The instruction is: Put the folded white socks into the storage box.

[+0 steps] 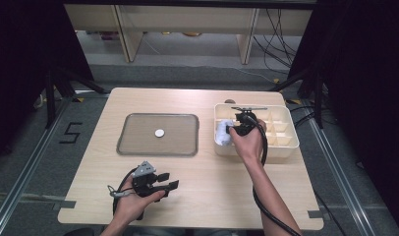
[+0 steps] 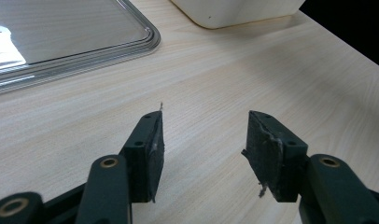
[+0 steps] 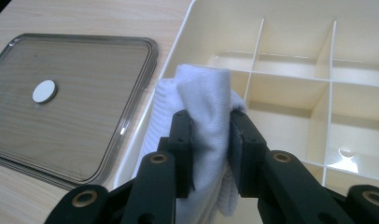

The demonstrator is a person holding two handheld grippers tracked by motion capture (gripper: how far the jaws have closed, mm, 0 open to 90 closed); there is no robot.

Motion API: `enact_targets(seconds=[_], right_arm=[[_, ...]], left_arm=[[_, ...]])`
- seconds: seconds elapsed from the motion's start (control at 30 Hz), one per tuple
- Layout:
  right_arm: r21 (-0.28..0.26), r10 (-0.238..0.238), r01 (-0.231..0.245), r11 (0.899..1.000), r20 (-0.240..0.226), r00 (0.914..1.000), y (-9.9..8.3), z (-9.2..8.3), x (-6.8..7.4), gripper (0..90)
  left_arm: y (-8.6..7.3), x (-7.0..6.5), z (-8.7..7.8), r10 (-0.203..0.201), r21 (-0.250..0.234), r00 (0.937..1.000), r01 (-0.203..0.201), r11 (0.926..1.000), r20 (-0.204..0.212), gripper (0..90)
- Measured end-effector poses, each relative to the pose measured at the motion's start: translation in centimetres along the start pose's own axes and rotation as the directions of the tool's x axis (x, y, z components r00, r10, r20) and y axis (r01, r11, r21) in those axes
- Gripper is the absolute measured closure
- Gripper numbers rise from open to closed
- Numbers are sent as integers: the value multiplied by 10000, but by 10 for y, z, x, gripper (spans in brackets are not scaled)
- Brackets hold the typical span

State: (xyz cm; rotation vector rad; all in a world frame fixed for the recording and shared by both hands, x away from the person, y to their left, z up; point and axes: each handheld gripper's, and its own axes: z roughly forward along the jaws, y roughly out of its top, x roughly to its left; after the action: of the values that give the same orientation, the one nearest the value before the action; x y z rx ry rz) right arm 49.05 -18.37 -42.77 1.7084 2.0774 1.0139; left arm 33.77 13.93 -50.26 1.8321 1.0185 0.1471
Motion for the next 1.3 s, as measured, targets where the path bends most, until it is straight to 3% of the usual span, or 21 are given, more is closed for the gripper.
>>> enact_targets(seconds=[0.07,0.13,0.2,0.27,0.3,0.33,0.47,0.53,0.6,0.67,0.7,1.0,1.03,1.1,1.3], right_arm=[[82,-73,72,9999,78,9999,-1,2,0,734],[295,299,-306,9991,243,9993,-1,4,4,734],[186,-107,100,9998,379,9992,-1,6,2,734],[397,312,-324,9987,294,9991,0,5,7,734],[221,-90,82,9997,337,9994,0,7,5,734],[376,110,-126,9992,419,9991,0,7,8,734],[492,-340,316,9983,492,9982,-1,10,10,735],[634,-346,310,9975,566,9978,-2,11,10,735],[818,-68,18,9966,609,9981,-2,13,12,735],[860,-273,211,9961,711,9971,-2,14,11,736],[997,-35,-30,9950,648,9979,-1,13,12,735],[1266,-415,326,9914,683,9968,0,16,10,738],[1313,-157,67,9913,678,9976,0,17,12,738],[1408,-534,431,9891,701,9961,0,18,11,739],[1588,-726,588,9856,823,9940,2,20,13,740]], left_arm=[[0,0,0,21,-31,10000,-21,10000,17,462],[0,0,0,20,-28,10000,-20,10000,9,462],[-1,1,1,29,-73,10000,-29,10000,64,461],[0,0,1,28,16,10000,-28,10000,48,461],[0,0,1,44,47,10000,-44,10000,46,461],[0,0,1,38,36,10000,-39,10000,47,461],[0,0,1,15,19,10000,-15,10000,58,461],[0,0,1,12,40,10000,-12,10000,-17,461],[-1,0,1,-1,-36,10000,1,10000,62,460],[-1,0,2,3,-55,10000,-3,10000,68,459],[0,0,1,15,75,10000,-15,10000,62,459],[0,-1,0,40,59,10000,-40,10000,-82,459],[0,-1,0,39,69,10000,-39,10000,-78,459],[0,0,0,49,35,10000,-49,10000,-68,459],[0,0,1,75,-36,9999,-75,10000,67,459]])
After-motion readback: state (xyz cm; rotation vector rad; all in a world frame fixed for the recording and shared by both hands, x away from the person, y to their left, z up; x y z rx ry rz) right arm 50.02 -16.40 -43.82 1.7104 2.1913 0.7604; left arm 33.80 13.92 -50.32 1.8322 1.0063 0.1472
